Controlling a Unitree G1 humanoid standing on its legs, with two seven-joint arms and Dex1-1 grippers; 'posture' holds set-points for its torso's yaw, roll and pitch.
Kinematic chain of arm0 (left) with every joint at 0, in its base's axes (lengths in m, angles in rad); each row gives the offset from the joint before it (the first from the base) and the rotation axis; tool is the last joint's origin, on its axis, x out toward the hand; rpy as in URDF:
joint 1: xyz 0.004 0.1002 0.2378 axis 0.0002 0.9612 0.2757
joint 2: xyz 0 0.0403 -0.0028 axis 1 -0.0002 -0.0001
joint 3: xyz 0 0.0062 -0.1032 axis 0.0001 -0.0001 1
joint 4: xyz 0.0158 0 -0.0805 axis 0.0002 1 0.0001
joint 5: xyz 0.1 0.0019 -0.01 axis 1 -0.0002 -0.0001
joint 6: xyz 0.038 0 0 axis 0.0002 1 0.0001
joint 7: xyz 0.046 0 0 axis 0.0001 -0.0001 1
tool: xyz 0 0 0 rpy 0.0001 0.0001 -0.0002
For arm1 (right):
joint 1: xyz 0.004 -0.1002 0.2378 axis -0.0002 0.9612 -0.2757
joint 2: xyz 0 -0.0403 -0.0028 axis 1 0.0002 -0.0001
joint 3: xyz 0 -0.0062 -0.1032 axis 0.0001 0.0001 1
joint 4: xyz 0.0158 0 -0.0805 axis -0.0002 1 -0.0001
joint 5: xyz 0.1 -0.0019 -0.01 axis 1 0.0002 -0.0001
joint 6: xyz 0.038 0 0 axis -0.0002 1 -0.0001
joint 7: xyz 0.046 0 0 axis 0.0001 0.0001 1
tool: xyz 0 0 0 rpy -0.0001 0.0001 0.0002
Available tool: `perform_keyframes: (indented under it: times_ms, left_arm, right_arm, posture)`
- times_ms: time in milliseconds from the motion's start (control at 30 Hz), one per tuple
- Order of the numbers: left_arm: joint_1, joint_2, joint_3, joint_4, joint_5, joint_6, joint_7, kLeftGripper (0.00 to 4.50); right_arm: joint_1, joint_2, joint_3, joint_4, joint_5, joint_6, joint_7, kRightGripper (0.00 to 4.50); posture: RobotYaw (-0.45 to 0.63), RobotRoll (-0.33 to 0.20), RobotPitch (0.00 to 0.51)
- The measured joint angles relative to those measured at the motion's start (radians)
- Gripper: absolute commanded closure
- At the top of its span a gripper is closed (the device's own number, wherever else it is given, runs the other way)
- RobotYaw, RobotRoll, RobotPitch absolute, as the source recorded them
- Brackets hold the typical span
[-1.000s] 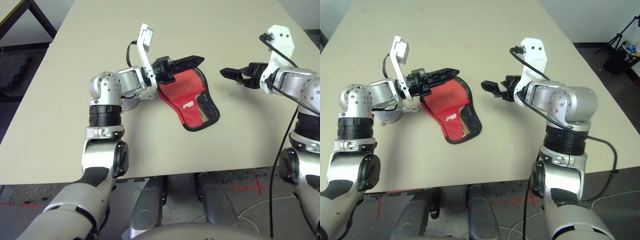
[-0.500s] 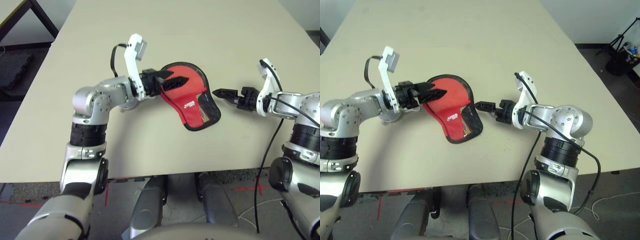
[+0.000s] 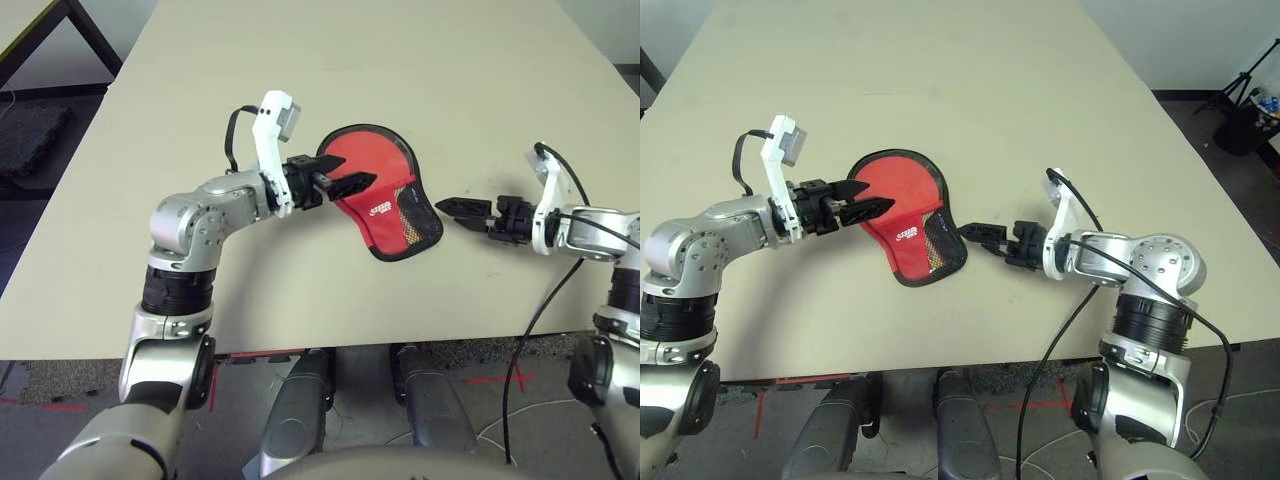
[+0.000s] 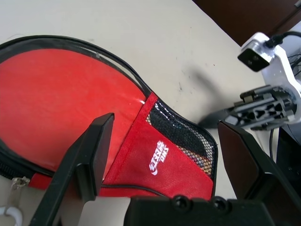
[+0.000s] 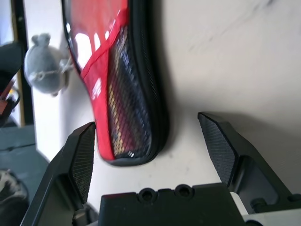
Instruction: Store the ping-pong paddle in its case and zip it.
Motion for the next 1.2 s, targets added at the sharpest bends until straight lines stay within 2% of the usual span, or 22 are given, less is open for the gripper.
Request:
perform_keyframes:
  times_ms: [200,467,867,1133,1200]
  left_arm:
    - [-0.01,-0.003,-0.002,0.01,0.02,-0.005,0.0,0.04]
    - [-0.027,-0.015,-0.001,0.016,0.028,-0.007,0.0,0.04]
    - [-0.035,-0.021,0.003,0.016,0.028,-0.006,0.012,0.04]
    - [-0.041,-0.032,0.005,0.027,0.03,-0.007,0.016,0.04]
    - [-0.041,-0.033,0.005,0.03,0.031,-0.007,0.017,0.0]
  right_arm:
    - [0.01,0.006,0.016,0.016,0.099,0.0,-0.083,0.0]
    - [-0.021,0.063,0.036,0.039,0.13,0.0,-0.149,0.0]
    - [-0.027,0.17,0.044,0.051,0.128,-0.006,-0.179,0.0]
    - [-0.062,0.3,0.008,0.083,0.06,-0.007,-0.204,0.0]
    - [-0.072,0.326,-0.002,0.095,0.038,-0.008,-0.208,0.55]
  posture:
    - [0.08,0.0,0.234]
    - [0.09,0.0,0.238]
    - [0.1,0.0,0.248]
    - [0.1,0.0,0.252]
    - [0.1,0.0,0.253]
